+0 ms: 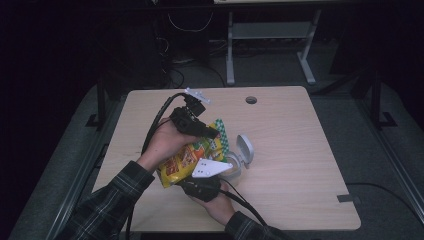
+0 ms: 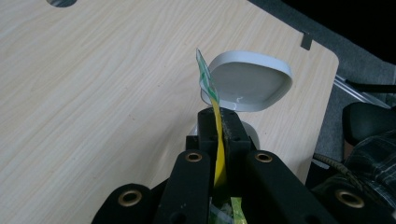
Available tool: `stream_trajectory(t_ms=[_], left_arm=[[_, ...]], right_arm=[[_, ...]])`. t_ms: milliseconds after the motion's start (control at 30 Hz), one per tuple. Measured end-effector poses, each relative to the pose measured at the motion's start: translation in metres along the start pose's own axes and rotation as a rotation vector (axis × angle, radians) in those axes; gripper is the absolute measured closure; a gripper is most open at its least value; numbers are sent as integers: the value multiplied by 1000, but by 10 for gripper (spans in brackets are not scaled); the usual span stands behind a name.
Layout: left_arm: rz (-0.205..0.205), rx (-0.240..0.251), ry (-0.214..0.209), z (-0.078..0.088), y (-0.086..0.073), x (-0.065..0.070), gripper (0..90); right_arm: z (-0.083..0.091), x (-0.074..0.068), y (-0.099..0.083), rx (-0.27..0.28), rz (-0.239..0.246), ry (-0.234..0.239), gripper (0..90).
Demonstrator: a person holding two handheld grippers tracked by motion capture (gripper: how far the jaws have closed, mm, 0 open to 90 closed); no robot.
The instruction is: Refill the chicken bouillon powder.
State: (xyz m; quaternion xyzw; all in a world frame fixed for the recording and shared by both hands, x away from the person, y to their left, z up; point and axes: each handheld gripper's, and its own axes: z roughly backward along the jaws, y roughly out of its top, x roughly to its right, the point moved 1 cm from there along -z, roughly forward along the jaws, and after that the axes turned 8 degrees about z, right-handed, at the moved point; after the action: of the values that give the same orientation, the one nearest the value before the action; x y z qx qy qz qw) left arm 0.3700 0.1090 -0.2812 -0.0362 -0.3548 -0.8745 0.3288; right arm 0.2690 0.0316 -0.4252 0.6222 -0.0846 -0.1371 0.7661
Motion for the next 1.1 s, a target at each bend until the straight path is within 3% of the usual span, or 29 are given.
stream_trajectory(t_ms=[633, 867, 1100], left_arm=[[8, 121, -70, 33, -28, -19, 900], [8, 176, -74, 43, -41, -29, 900], [15, 253, -74, 43, -54, -46, 900]], right_arm=[[-3, 3, -10, -56, -21, -30, 900], [0, 4, -11, -58, -18, -33, 900], [7, 3, -14, -87, -4, -51, 900]])
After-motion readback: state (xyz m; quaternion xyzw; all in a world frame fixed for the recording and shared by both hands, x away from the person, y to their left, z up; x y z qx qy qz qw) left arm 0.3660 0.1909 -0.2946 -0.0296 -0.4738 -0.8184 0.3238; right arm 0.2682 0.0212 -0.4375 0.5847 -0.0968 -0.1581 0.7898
